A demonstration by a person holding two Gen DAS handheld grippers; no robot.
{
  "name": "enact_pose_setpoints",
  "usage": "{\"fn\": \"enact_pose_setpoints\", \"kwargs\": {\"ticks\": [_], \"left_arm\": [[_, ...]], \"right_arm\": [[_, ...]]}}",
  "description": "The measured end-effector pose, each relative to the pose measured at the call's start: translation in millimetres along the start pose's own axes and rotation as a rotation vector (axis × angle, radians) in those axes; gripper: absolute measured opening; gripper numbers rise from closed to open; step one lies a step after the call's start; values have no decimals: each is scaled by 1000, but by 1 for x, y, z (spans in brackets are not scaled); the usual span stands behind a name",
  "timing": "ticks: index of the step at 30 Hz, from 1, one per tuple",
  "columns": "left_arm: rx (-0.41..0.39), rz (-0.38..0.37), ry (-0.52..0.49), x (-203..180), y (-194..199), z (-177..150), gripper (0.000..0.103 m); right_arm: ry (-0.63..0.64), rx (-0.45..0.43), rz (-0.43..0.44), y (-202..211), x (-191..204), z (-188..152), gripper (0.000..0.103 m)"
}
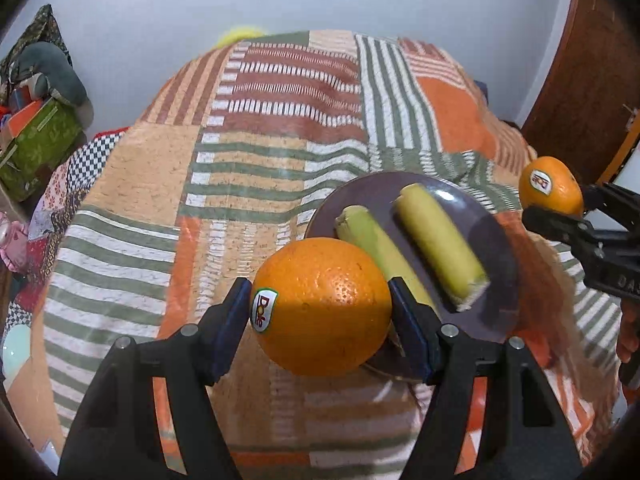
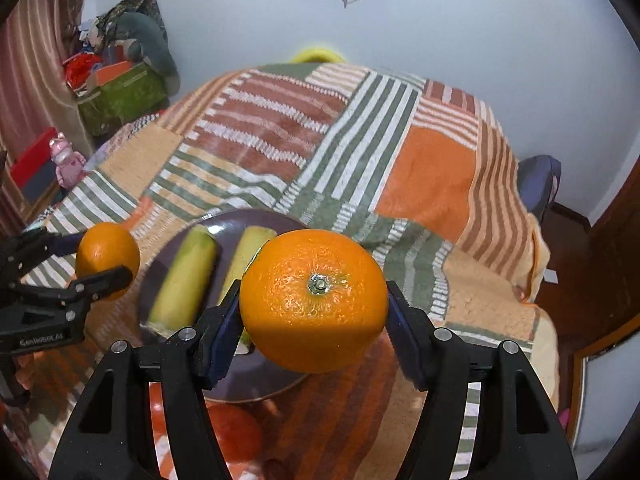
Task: Organize fruits
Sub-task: 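Place both oranges on the plate beside the corn cobs and release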
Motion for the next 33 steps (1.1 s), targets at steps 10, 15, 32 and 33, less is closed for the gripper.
{"fn": "enact_pose_setpoints", "kwargs": {"ticks": [10, 15, 32, 33], "left_arm": [[6, -32, -10, -10, -28, 8, 68], [20, -76, 31, -12, -40, 12, 69], [47, -74, 21, -17, -41, 13, 83], [37, -69, -1, -21, -37, 13, 83]], "right_arm": [[-43, 60, 22, -44, -11, -10, 63], [-54, 68, 42, -53, -11, -9, 63], [-61, 112, 65, -59, -9, -7, 64], [-48, 112, 61, -58, -8, -7, 64]]}}
Point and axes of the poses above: each gripper's, at about its wrist camera, not at the fingertips, and y roughly against the way its jaws point, x to its left, z to its top, the point moved 3 cm from there along -y, roughly the way its jaws point, and after that the axes turned 8 degrees about -x, right-handed, at the moved point
